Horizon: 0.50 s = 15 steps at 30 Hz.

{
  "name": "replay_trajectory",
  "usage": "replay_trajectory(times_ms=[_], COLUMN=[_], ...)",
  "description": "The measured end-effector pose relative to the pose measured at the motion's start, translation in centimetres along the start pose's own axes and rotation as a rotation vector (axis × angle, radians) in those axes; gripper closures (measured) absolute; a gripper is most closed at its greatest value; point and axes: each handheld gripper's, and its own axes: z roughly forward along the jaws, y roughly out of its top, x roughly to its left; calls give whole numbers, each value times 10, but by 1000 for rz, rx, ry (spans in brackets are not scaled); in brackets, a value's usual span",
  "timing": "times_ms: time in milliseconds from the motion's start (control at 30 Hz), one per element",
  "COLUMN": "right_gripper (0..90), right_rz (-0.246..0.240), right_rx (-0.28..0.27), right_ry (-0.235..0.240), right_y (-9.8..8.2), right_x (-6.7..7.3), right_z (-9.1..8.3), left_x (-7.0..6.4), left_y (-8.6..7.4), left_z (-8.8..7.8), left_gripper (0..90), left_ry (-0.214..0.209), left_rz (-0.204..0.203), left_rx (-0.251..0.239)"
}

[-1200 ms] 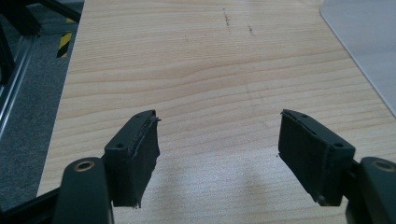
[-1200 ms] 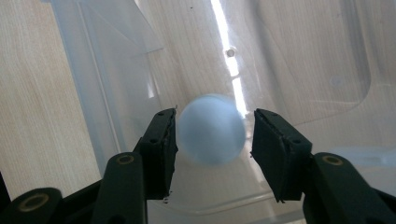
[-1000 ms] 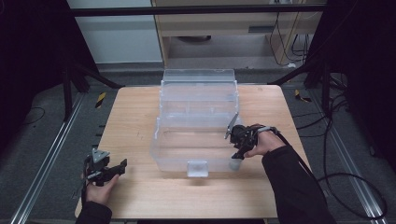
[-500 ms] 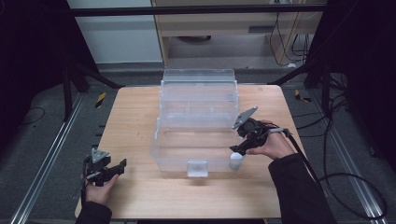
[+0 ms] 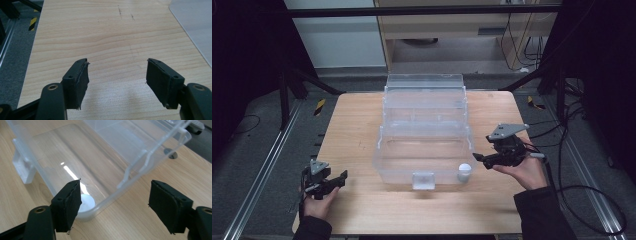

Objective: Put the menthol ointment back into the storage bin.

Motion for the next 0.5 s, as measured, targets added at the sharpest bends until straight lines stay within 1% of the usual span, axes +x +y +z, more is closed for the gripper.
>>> replay_trajectory(times_ms=[100,167,267,300,367,433,500], right_gripper=[227,207,177,172,171,149,135], right_rz=[55,105,176,192,246,279,309], right_rx=[-38,-64,-98,-109,-137,-124,-125], right_ry=[-29,-50,-86,-98,-115,-129,-159], right_y=[-16,-26,-42,-48,-59,-67,-76], right_x=[-4,-7,-11,-13,-15,-19,-22], right_z=[-5,-7,-7,-6,-4,-1,1], left_x=[0,0,0,0,1,2,3], left_y=[0,0,0,-1,-1,-2,-2], left_z=[-1,0,0,1,2,2,1], left_gripper=[334,328,315,310,296,275,262], left_ry=[4,7,10,10,17,21,27], left_rz=[0,1,2,2,3,1,1], left_rx=[-2,-3,-3,-3,0,-1,-5])
